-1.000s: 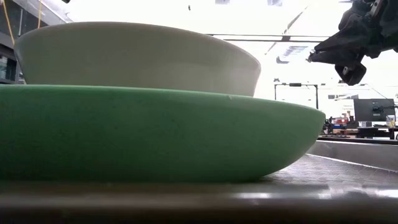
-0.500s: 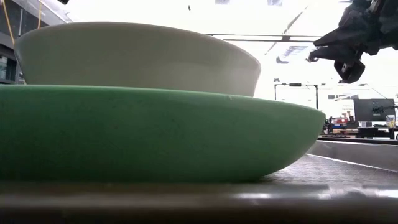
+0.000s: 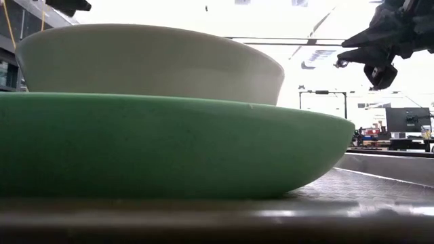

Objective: Set up tray
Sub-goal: Put the red table napkin to the right of the green plate on the brown serving tray

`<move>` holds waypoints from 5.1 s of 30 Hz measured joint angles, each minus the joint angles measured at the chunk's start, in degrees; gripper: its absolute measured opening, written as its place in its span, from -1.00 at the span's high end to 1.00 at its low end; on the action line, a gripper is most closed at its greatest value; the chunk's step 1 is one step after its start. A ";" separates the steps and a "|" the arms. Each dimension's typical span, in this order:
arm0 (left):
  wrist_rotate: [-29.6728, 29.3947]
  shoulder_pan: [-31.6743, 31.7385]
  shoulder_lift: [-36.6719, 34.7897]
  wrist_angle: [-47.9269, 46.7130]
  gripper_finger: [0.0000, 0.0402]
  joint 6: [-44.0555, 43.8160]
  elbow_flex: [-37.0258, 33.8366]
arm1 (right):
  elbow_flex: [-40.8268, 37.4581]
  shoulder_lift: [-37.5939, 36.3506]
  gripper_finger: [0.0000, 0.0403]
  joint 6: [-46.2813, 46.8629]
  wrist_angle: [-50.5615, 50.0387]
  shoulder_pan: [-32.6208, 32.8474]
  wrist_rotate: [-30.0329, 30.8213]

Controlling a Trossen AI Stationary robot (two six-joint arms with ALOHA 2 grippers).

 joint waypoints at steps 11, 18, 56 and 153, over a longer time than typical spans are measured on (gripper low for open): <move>1.59 0.00 -7.67 3.30 0.64 0.29 -8.05 | 0.00 0.00 0.59 2.84 0.00 0.00 0.00; 2.80 -0.02 -11.70 6.72 0.64 3.22 -11.86 | 0.00 0.00 0.59 3.99 -0.02 0.00 0.00; 7.53 0.00 -32.24 13.48 0.64 7.35 -25.95 | 0.00 0.04 0.59 4.99 -0.07 0.00 4.03; 22.37 -0.01 -32.24 16.21 0.64 2.20 -31.92 | 0.00 0.08 0.59 35.48 -3.56 0.02 -29.10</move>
